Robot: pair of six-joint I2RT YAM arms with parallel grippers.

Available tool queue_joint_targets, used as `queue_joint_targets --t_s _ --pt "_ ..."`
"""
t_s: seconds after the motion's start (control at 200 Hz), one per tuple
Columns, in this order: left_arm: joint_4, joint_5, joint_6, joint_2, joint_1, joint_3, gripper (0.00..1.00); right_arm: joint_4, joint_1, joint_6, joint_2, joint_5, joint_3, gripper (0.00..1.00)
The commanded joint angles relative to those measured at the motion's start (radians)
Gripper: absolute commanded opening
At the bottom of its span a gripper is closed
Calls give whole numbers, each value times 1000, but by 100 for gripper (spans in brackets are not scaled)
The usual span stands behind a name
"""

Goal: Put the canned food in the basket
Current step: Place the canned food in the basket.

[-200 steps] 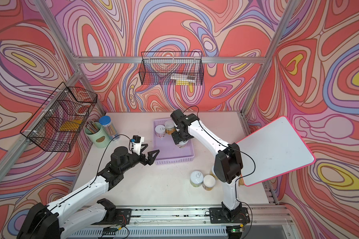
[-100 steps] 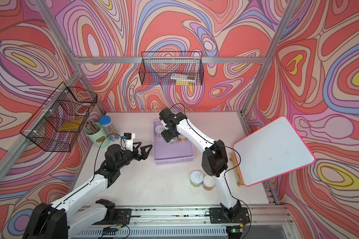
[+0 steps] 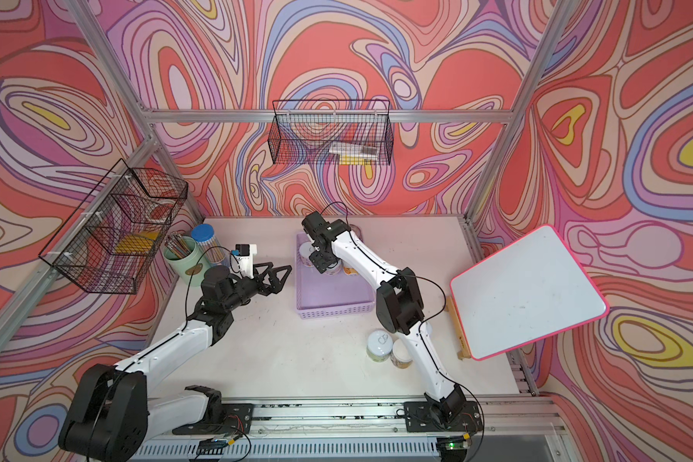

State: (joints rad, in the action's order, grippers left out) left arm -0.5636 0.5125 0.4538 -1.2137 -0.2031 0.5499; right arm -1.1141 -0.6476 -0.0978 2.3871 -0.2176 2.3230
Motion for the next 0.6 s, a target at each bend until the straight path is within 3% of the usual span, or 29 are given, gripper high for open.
queue_joint_targets --t_s 0.0,0.596 --pt "-22 29 -3 7 4 21 99 61 2 -15 19 -61 48 48" --pt "58 21 -12 41 4 10 99 144 2 -21 105 -129 61 48"
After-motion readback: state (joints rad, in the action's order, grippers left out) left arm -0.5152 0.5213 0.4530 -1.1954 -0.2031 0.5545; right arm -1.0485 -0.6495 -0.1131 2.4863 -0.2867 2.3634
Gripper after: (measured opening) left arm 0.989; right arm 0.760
